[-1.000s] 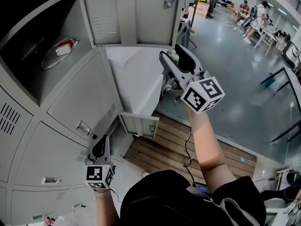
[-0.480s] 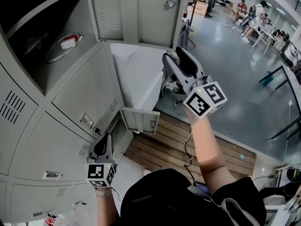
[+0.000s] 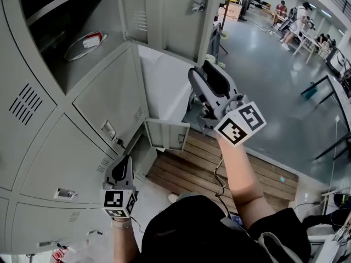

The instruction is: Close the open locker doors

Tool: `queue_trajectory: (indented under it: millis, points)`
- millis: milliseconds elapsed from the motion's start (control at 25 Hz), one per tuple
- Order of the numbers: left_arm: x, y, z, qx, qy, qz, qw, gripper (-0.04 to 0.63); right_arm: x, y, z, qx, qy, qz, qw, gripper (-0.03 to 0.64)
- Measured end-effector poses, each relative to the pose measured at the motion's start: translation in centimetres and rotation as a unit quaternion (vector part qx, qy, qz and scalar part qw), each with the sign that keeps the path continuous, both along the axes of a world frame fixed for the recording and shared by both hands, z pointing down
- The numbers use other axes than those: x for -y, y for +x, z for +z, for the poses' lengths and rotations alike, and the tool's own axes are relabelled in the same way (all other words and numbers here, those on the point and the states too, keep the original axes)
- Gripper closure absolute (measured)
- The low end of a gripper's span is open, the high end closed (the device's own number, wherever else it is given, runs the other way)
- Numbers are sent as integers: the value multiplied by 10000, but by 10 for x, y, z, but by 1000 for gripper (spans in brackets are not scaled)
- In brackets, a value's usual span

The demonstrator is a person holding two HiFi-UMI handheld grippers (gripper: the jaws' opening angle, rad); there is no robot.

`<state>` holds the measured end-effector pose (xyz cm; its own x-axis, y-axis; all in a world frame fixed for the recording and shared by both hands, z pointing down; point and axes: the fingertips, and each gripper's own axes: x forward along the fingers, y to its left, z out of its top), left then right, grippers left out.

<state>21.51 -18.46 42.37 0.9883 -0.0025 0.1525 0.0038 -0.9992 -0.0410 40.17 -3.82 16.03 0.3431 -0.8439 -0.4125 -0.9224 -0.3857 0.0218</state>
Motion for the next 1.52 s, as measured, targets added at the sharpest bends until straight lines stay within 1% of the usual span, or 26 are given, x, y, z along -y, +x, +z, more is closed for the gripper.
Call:
queue_trajectory:
  millis: [240, 400, 640, 760, 960, 1160, 1320, 1520]
  points:
    - [9, -24, 7, 52, -32, -117, 9999, 577, 23, -51, 0, -263, -93, -323, 9991, 422]
    - [20, -39, 10, 71, -28, -278, 9996, 577, 44, -81, 1, -452, -160, -599, 9971, 422]
    - [38, -59, 8, 72, 30, -628, 9980, 577, 78, -109, 1, -418, -77, -1116, 9928, 422]
    - [47, -71, 7, 72, -5, -897, 9959, 577, 96, -117, 1, -405, -66, -1393, 9894, 422]
    - [68, -94, 12, 134, -24, -1462, 9892, 577, 129, -126, -1, -369, 23, -1831, 9824, 420]
    - [83, -115, 15, 194, -25, -1917, 9813, 577, 161, -134, -1, -369, 41, -2223, 9743, 420]
    - [96, -131, 17, 207, -42, -2295, 9731, 577, 187, -141, -3, -368, 53, -2529, 9668, 420]
    - [106, -148, 21, 347, -127, -2672, 9629, 577, 212, -141, -9, -299, 192, -2778, 9600, 420]
